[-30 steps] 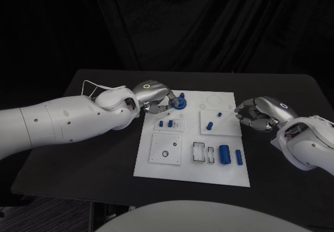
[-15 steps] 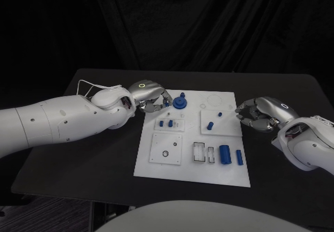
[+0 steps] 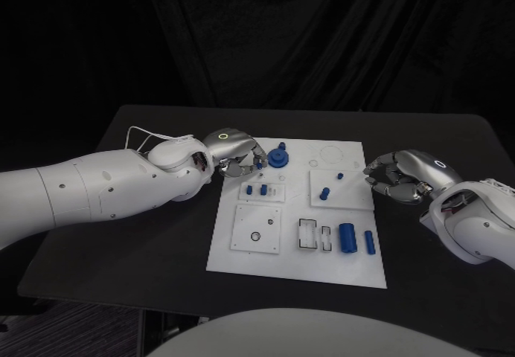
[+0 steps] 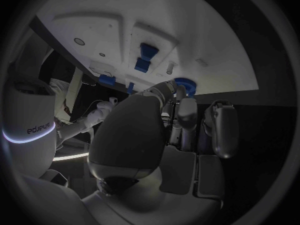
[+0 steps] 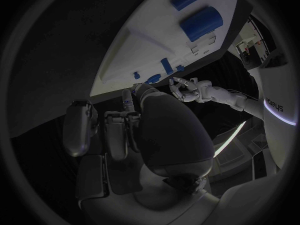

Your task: Assemble the parts on the task board

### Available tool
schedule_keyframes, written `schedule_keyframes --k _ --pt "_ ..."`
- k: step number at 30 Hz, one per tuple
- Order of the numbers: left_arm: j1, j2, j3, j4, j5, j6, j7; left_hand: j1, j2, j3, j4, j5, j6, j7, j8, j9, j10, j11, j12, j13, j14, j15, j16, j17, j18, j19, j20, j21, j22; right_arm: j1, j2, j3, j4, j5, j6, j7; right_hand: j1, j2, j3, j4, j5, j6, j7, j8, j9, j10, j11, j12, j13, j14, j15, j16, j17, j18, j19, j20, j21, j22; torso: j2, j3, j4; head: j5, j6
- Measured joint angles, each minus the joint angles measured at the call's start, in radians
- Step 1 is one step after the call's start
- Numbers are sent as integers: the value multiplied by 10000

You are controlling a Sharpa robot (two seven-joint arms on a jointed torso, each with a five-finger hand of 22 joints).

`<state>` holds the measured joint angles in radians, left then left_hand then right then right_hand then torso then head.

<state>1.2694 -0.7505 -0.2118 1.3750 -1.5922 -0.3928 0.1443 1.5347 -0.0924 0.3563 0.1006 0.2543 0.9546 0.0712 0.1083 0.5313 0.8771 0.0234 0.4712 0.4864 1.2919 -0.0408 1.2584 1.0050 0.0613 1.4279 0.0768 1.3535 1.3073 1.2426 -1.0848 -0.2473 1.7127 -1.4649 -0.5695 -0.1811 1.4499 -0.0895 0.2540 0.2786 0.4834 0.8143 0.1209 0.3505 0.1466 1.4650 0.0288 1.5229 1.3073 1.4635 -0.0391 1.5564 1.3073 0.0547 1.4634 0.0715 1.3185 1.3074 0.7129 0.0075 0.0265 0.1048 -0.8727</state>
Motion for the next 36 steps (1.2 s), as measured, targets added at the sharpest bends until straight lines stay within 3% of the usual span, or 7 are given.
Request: schedule_keyframes --k 36 --pt "-97 160 1 -23 -2 649 -211 4 -3 0 0 -39 36 36 -1 -8 17 18 -87 -47 -108 33 -79 -133 -2 -74 3 -101 6 -8 33 2 -25 4 82 -6 0 0 0 0 0 0 0 0 3 0 0 0 0 0 0 0 0 0 0 0 0 6 -18 14 -15 33 0"
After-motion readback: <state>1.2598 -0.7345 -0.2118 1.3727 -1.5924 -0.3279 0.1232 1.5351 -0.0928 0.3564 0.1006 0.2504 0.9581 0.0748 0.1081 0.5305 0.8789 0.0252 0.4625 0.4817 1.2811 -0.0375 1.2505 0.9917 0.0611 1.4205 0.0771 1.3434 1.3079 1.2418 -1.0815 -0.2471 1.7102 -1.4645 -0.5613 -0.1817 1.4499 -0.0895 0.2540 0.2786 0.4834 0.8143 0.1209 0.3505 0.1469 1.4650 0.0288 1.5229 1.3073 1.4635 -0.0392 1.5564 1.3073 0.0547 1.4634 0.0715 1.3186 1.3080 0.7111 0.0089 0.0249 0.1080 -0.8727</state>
